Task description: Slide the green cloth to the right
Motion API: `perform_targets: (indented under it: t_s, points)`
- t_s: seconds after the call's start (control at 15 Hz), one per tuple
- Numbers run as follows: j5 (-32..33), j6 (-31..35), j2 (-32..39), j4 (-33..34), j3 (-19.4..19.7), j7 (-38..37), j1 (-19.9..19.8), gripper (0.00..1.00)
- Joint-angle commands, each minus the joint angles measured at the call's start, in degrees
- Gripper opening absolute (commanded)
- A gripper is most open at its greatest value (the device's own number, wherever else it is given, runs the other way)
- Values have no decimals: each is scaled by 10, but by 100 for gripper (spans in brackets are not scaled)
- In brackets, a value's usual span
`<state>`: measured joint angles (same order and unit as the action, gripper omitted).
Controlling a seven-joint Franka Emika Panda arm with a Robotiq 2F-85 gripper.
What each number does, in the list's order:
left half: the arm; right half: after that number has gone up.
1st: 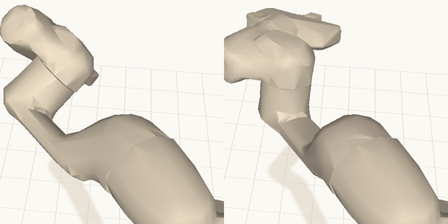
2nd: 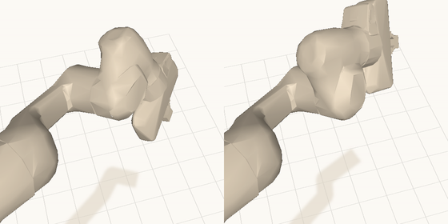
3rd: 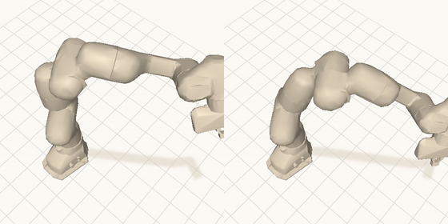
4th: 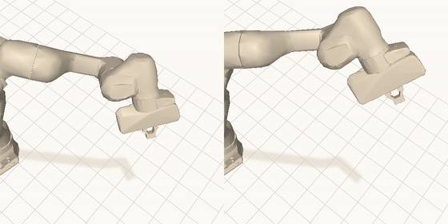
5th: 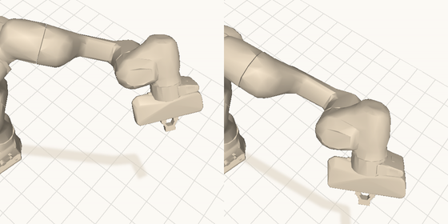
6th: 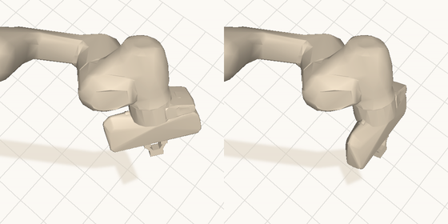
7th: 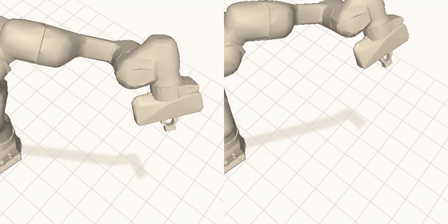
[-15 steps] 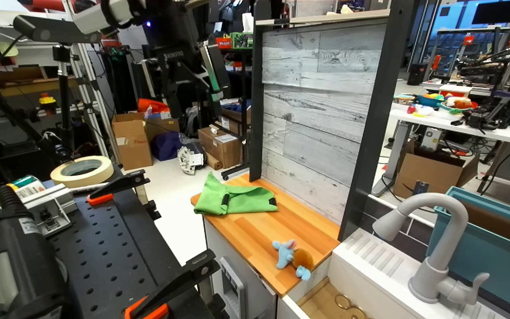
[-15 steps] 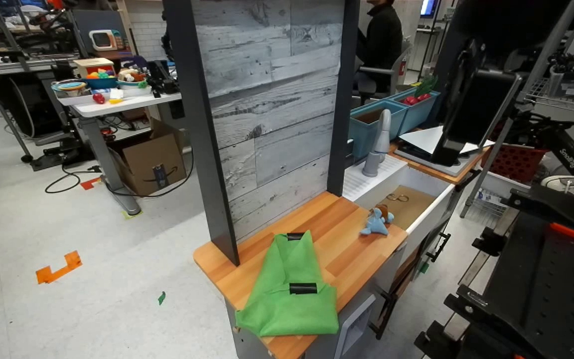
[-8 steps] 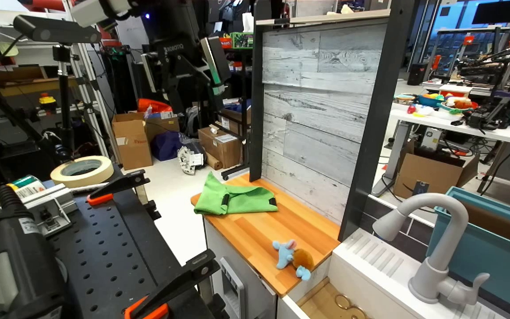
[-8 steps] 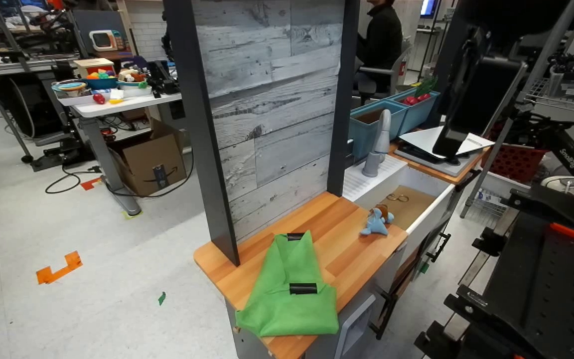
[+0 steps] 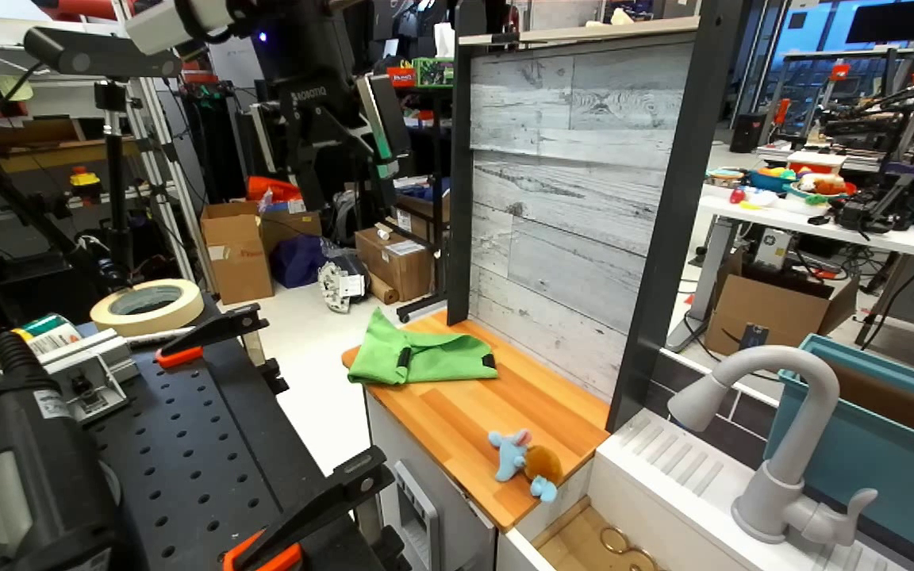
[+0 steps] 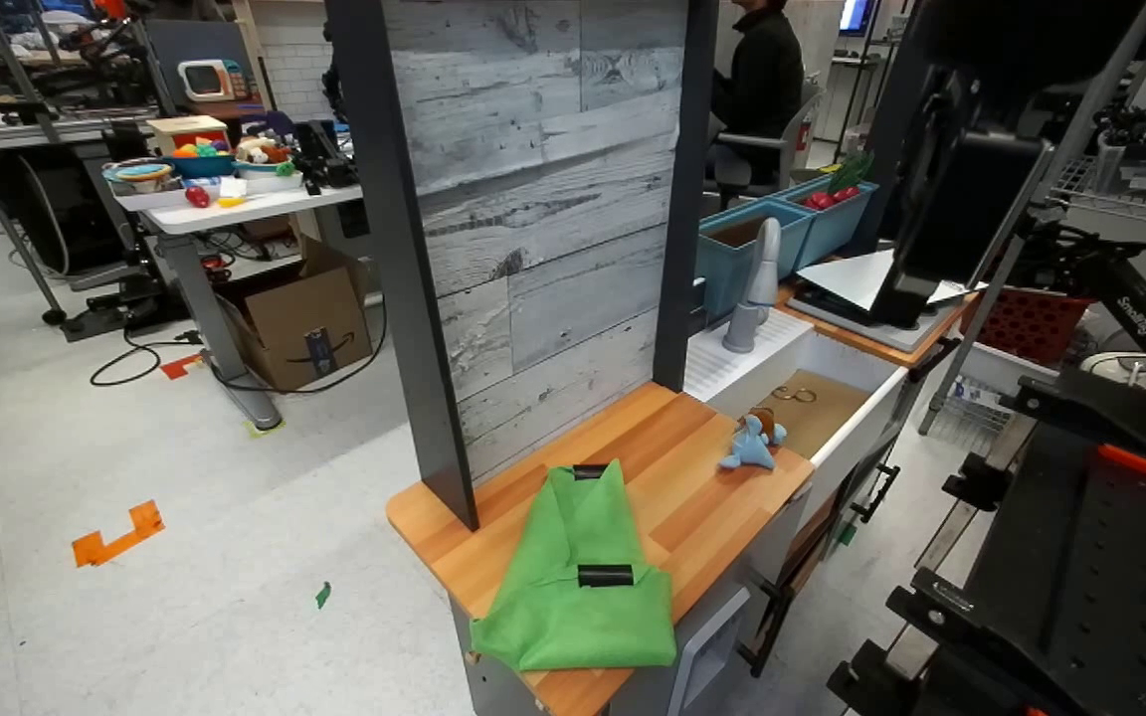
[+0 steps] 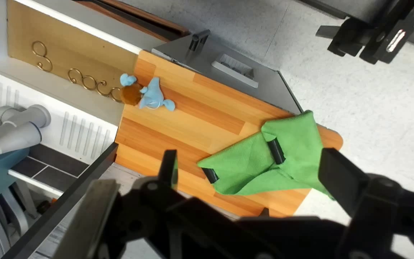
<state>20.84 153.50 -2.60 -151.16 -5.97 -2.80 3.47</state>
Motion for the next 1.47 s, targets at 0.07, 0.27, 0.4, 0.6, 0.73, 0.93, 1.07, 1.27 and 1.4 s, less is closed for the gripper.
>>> perform_targets:
  t_s: [0.07, 0.27, 0.4, 0.6, 0.73, 0.93, 1.07, 1.27, 1.4]
  points:
    - [14, -50, 108, 86, -3, -12, 11, 100]
    - [15, -44, 197, 166, 9, -20, 27, 100]
    - [3, -43, 261, 225, 16, -15, 40, 100]
    - [-18, -46, 356, 309, 16, 6, 55, 100]
    - [-22, -45, 416, 362, 20, 5, 69, 100]
    - [-40, -60, 495, 439, 15, 21, 78, 100]
    - [-58, -78, 538, 481, 3, 45, 74, 100]
    - [-71, -94, 588, 531, -1, 65, 81, 100]
    - [-75, -94, 615, 558, 0, 67, 88, 100]
